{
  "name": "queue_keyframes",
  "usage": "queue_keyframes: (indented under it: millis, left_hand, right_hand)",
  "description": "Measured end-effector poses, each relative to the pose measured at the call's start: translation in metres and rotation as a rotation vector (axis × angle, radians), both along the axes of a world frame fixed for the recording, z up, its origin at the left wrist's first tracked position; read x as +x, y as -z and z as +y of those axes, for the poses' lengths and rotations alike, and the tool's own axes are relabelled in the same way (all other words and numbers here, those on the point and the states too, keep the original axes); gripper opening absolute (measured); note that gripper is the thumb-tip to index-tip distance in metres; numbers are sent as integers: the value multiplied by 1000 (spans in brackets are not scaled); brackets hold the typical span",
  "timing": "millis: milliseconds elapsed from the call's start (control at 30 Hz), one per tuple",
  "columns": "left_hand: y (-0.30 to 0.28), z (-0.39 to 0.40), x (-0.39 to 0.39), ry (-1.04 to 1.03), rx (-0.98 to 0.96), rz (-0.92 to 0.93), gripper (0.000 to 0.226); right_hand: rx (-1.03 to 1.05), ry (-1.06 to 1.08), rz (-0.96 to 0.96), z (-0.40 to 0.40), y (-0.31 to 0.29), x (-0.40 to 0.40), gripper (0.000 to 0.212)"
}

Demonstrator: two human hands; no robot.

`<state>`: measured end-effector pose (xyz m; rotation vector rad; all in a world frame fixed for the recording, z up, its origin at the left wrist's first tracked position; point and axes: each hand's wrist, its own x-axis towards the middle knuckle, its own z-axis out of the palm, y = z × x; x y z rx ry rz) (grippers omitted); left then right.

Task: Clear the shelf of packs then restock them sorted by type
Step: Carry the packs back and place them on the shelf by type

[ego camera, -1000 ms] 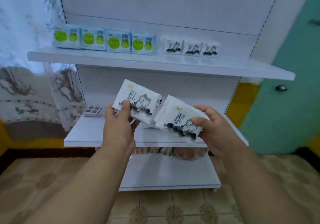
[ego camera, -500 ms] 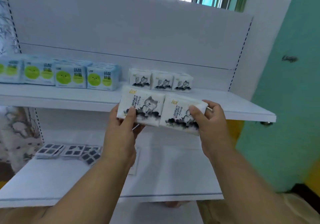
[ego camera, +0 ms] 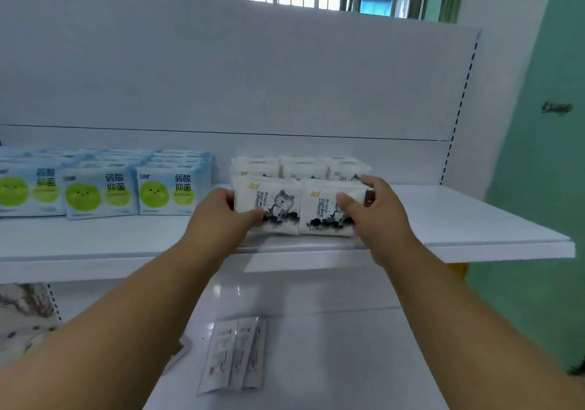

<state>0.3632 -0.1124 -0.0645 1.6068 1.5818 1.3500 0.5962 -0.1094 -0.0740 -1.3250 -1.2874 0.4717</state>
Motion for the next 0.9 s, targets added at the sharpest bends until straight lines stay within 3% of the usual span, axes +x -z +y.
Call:
queue_keyframes:
  millis: [133, 233, 400, 567, 633, 733, 900]
  left_hand:
    - [-9, 44, 4, -76, -67, 312, 54]
    - [-16, 73, 9, -167, -108, 488, 55]
    - [-13, 114, 12, -260, -178, 545, 41]
    - [-8, 128, 14, -290, -161, 536, 25]
    - [-8, 126, 13, -274, -183, 510, 31]
    - [-6, 116, 12, -254, -180, 455, 58]
    - [1, 72, 21, -292, 22, 422, 73]
  right_hand:
    - [-108, -30, -228, 35, -14, 7, 58]
    - [-160, -31, -412, 70, -24, 6, 59]
    - [-142, -20, -701, 114, -28, -1, 54]
    - [-107, -23, -777, 127, -22, -3, 60]
    - [-107, -9, -806, 121, -23, -4, 60]
    - [-117, 54, -857, 104, -26, -9, 64]
    - [-123, 144, -843, 53, -25, -27, 68]
